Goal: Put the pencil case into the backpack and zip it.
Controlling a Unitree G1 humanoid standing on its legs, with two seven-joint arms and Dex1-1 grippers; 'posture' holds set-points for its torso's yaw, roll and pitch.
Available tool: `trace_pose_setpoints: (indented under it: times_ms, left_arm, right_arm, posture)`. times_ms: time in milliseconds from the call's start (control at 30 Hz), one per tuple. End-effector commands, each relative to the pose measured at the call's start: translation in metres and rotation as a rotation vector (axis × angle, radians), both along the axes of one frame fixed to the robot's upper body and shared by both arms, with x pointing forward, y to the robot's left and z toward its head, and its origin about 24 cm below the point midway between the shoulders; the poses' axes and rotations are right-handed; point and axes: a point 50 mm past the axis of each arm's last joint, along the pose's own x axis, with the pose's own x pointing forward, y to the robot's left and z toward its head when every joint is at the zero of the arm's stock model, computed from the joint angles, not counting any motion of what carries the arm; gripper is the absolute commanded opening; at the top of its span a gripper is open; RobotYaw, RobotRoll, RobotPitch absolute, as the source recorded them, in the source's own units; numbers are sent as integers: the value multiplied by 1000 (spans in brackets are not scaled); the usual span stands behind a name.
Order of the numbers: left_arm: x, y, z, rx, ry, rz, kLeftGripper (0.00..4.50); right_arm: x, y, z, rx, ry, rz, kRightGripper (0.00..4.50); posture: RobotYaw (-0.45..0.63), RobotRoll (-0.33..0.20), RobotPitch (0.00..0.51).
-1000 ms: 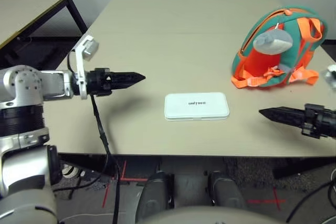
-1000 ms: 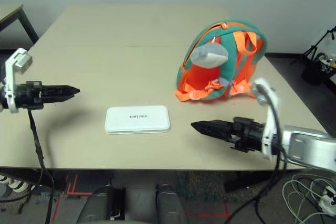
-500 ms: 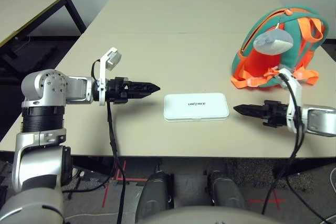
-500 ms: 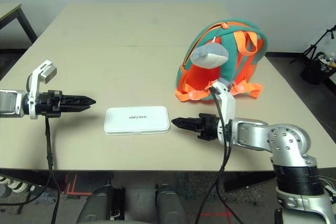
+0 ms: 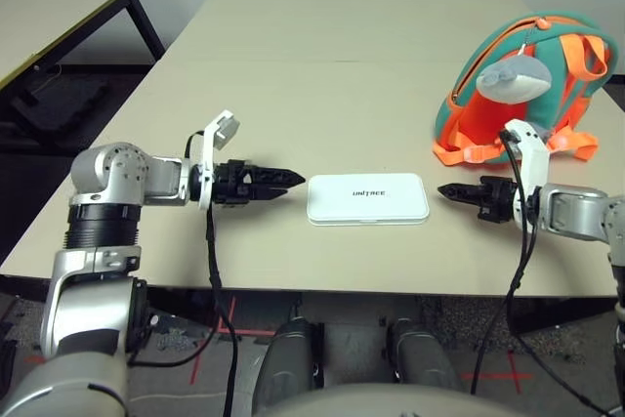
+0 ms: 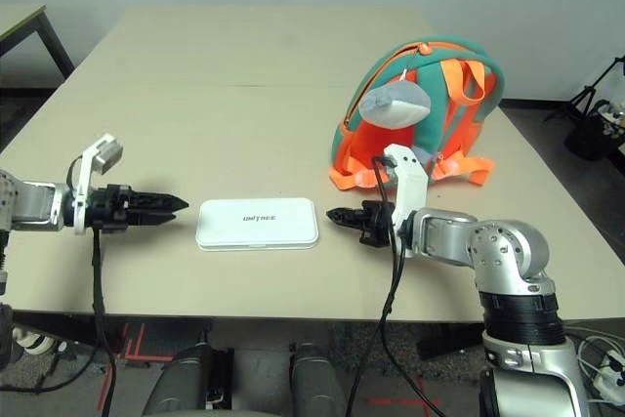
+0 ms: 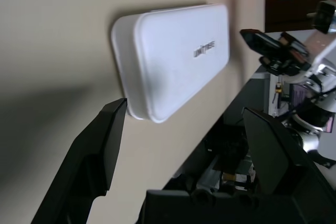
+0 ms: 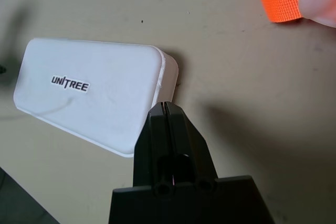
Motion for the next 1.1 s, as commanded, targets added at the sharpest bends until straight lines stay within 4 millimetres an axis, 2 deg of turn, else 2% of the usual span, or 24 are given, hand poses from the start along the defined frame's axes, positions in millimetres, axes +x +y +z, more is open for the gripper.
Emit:
trace_pose_setpoints:
  times_ms: [33, 367, 1100]
  left_arm:
    - [4, 0, -5, 21, 11, 7, 4500]
    - [8, -1, -11, 18, 17, 10, 4500]
    - [15, -12, -27, 9, 32, 12, 4500]
  right_arm:
    - [0, 3, -5, -20, 21, 4, 13]
    - [-1, 7, -12, -41, 42, -1, 13]
    - [4, 8, -14, -88, 24, 3, 13]
  posture:
    - [-63, 0, 67]
    - [-65, 0, 70]
    - [-72, 0, 73]
